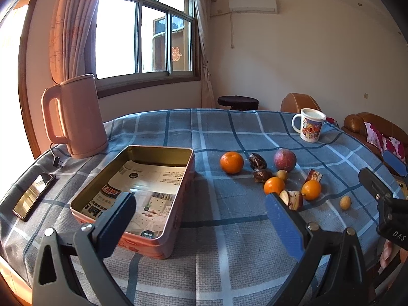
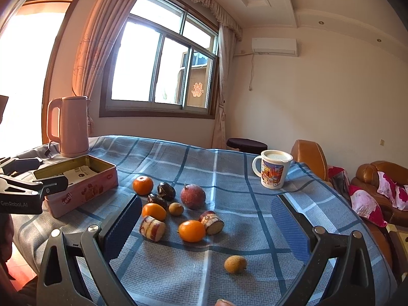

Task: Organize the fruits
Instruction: 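Grasp the cut red-skinned cylinder piece with the left tool while the right tool grasps the brown kiwi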

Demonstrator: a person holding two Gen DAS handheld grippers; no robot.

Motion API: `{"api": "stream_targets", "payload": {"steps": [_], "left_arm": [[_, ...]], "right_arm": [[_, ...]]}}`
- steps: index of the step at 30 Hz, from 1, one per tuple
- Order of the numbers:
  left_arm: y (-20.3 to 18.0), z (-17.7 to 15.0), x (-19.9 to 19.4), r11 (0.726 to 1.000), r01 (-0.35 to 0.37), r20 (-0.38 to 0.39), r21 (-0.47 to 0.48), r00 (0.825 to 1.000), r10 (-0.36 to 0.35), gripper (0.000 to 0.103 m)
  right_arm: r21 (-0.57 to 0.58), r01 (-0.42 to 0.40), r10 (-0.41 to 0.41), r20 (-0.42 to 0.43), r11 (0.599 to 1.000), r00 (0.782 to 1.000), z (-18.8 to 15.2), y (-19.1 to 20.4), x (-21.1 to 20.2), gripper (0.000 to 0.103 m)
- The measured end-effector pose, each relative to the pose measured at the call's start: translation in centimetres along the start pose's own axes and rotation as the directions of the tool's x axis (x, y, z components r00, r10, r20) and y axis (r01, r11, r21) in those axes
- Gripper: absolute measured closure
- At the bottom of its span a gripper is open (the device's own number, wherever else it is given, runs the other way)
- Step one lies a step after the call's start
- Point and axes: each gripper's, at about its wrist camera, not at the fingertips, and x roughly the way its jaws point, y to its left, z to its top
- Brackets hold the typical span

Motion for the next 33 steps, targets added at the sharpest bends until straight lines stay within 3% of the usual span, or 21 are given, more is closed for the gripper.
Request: {"api": "stream_targets", "payload": {"steps": [10,17,19,24,29,31,33], "left_arm": [[-2.6,0.0,3.5,0.997,0.065,-0.085,0.034,0.994,-0.062,0.000],[-5.8,0.5,5.7,0.984,0.166,-0.149,0.070,0.977,-0.154,0.002],[-6.7,0.6,6.4,0.977,0.201,-0.175,0.072,0.967,-0.185,0.009],[-8.6,0.5,7.9,0.963,0.262,-0.236,0.071,0.942,-0.239,0.024],[-9.7,0.2,8.8,0.954,0.293,-0.273,0.069,0.925,-0.264,0.034],[-10.1,0.2,9.2,0.949,0.305,-0.288,0.074,0.918,-0.272,0.042],[-10.4,0.2,9.5,0.947,0.310,-0.303,0.082,0.913,-0.273,0.042]], "right_arm": [[0.059,0.077,-0.070,-0.116,0.995,0.991,-2.8,-3.3,2.4,0.001],[0.092,0.118,-0.097,-0.205,0.989,0.974,-4.3,-5.3,3.8,0.001],[0.085,0.111,-0.088,-0.237,0.990,0.968,-4.6,-5.2,4.3,0.003],[0.063,0.098,-0.073,-0.317,0.993,0.946,-5.6,-4.9,5.9,0.023],[0.055,0.088,-0.065,-0.340,0.995,0.938,-6.0,-5.0,6.5,0.031],[0.049,0.086,-0.064,-0.353,0.995,0.933,-6.1,-4.9,6.8,0.043],[0.044,0.082,-0.061,-0.364,0.996,0.929,-6.3,-5.0,6.9,0.050]]}}
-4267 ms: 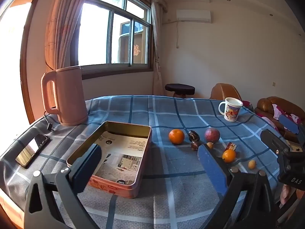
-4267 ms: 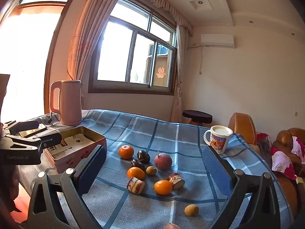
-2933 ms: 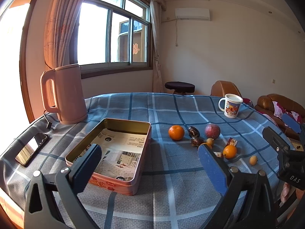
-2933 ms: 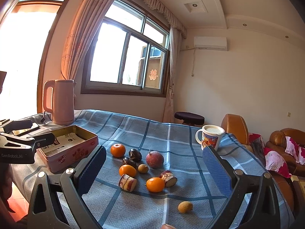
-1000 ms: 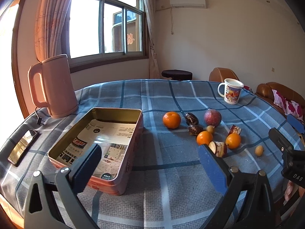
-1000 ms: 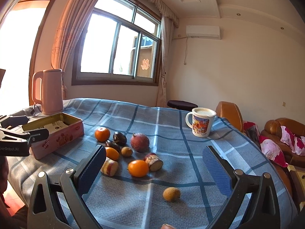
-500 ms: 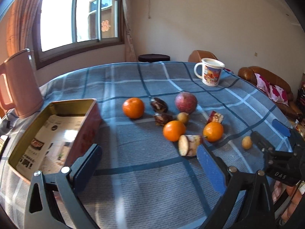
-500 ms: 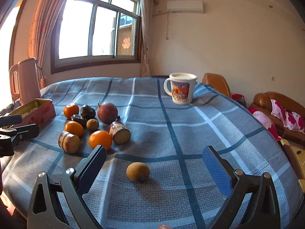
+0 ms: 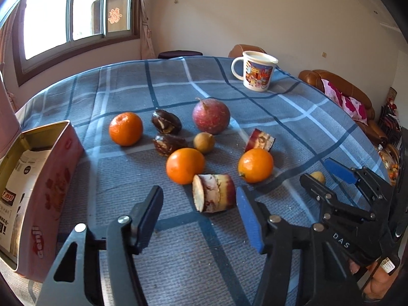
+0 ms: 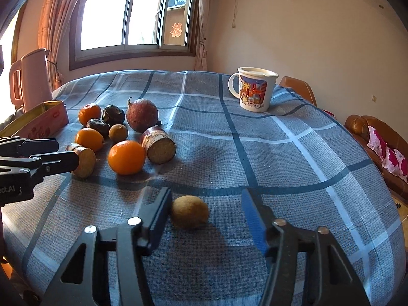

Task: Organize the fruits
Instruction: 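Grasp the cut red-skinned cylinder piece with the left tool while the right tool grasps the brown kiwi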

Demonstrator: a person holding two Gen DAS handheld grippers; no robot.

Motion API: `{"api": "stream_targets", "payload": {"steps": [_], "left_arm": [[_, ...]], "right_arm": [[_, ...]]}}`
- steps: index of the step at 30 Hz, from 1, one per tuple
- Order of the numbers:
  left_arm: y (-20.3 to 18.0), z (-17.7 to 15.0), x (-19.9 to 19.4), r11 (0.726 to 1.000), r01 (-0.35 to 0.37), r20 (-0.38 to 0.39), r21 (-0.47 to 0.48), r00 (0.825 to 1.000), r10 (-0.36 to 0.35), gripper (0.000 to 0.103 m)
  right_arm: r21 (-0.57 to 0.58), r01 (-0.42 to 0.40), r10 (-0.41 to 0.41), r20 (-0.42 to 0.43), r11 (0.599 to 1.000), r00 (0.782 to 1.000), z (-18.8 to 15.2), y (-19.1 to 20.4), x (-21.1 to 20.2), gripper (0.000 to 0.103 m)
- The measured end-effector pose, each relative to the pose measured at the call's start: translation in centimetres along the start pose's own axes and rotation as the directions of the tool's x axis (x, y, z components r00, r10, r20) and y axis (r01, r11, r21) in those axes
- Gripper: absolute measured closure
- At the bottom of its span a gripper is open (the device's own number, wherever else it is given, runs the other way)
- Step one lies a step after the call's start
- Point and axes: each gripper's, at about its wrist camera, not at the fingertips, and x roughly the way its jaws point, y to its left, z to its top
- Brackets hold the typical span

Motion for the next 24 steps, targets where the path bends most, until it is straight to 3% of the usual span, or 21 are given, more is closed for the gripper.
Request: {"api": "stream_targets", "payload": {"steps": [8,10,15,24], "left_arm": [[-1.1,-0.1,1.2,0.998,0.004,-0.056,0.060,0.998,-0.001,0.061],[-1.1,-0.1,1.4,0.998,0.023,-0.068,0.062,0.998,-0.019,0.065],[-0.9,-0.2,1.3,0.998,0.034,-0.063,0.054,0.998,-0.031,0.066],[-0.7,-0.4,0.2,0.998,0.031,0.004,0.049,0.999,-0.031,0.069]], "right_arm": [[-0.019,-0.027,0.026,-0.026,0.999,0.999,0.1,0.2,0.6,0.071],[-0.020,-0.033,0.032,-0.025,0.999,0.999,0.1,0.2,0.7,0.071],[-0.016,-0.053,0.052,-0.019,0.998,0.998,0.1,0.2,0.6,0.071],[-0.020,-0.070,0.071,0.046,0.997,0.996,-0.1,0.3,-0.4,0.071]]}}
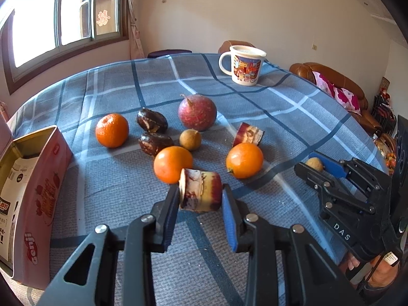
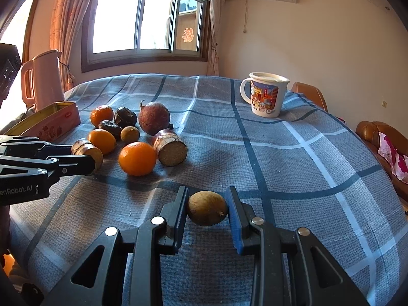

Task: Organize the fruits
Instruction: 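Grasp the cut red-skinned cylinder piece with the left tool while the right tool grasps the brown kiwi, then lift and carry the cylinder piece and the kiwi toward the tin box with both tools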

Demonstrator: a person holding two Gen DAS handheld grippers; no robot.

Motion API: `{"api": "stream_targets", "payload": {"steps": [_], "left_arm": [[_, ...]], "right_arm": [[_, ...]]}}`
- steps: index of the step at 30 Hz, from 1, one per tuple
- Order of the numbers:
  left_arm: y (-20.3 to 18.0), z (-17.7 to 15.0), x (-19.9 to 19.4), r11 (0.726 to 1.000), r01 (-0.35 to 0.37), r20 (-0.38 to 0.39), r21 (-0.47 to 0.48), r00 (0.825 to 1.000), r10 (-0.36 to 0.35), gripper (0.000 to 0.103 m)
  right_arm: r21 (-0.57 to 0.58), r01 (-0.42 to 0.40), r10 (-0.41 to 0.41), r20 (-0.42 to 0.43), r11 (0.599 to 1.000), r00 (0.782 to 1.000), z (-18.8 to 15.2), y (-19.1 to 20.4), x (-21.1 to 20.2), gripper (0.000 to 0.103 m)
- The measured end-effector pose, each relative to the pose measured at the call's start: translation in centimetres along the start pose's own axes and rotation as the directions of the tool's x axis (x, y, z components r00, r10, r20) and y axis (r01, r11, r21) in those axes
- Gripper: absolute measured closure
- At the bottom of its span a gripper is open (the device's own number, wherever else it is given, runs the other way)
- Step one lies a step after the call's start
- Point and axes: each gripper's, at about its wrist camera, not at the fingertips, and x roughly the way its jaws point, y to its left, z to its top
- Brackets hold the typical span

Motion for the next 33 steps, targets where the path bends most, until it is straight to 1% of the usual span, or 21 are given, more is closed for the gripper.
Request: {"api": "stream_targets", "payload": {"steps": [10,23,33], "left_arm": [[0.4,0.0,-1.1,1.000,0.000,0.068,-0.019,0.998,0.001,0.070],[0.8,-0.1,-2.2,0.999,0.013,0.133,-0.049,0.991,-0.006,0.070],[0.6,-0.4,-3.0,0.999,-0.021,0.188,-0.041,0.982,0.028,0.070]], "right_arm": [[-0.010,0.000,0.000,0.068,1.000,0.998,-0.2,0.1,-0.8,0.071],[-0.027,0.007,-0.004,0.122,1.000,0.992,-0.3,0.3,-1.4,0.071],[-0.056,-0.003,0.012,0.157,0.998,0.988,0.2,1.1,-2.3,0.072]]}}
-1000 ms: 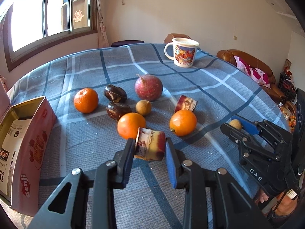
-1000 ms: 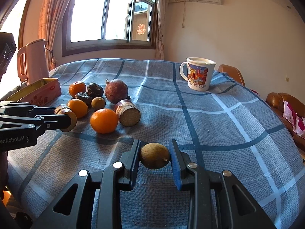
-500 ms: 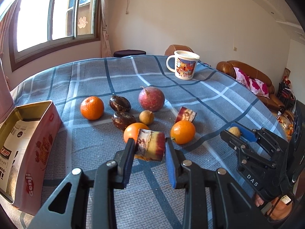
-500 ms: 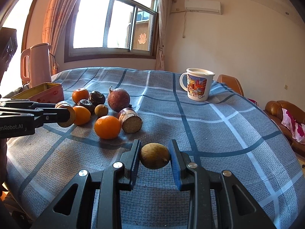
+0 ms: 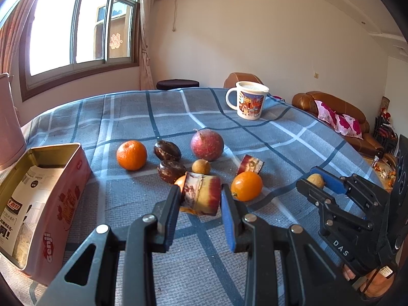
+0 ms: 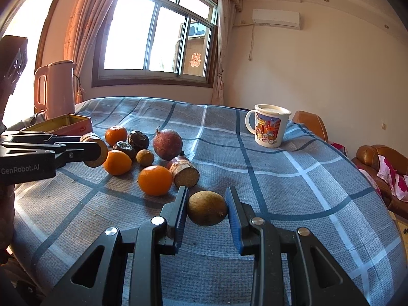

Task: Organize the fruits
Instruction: 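Lift and carry the cylinder piece and the kiwi toward the tin box with both tools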

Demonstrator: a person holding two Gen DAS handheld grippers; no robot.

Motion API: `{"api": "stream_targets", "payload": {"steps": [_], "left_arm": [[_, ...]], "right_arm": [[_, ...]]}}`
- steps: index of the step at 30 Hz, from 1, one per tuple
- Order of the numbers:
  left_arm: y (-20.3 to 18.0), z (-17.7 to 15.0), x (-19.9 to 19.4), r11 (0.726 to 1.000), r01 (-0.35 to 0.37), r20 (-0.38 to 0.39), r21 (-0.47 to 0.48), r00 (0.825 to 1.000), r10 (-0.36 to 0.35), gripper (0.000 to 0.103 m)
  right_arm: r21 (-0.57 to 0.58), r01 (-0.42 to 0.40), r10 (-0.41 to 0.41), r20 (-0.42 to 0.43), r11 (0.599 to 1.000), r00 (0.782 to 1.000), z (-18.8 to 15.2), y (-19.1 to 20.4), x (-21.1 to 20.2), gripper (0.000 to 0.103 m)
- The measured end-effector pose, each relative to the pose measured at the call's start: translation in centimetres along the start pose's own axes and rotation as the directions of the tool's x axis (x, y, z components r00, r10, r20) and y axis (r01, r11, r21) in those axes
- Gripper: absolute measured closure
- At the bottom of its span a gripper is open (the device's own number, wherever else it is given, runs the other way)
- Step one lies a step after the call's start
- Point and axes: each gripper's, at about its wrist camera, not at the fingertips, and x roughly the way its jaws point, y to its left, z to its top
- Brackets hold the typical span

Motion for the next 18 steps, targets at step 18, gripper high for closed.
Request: {"api": "stream_targets", "payload": {"steps": [18], "left_arm": [[0.7,-0.1,-1.3,0.998,-0.064,0.053,0.011,0.997,0.063,0.070]], "right_arm": [[-0.016,-0.014,0.015,0.056,1.000,0.998,1.1,0.9,-1.4,0.071]]}}
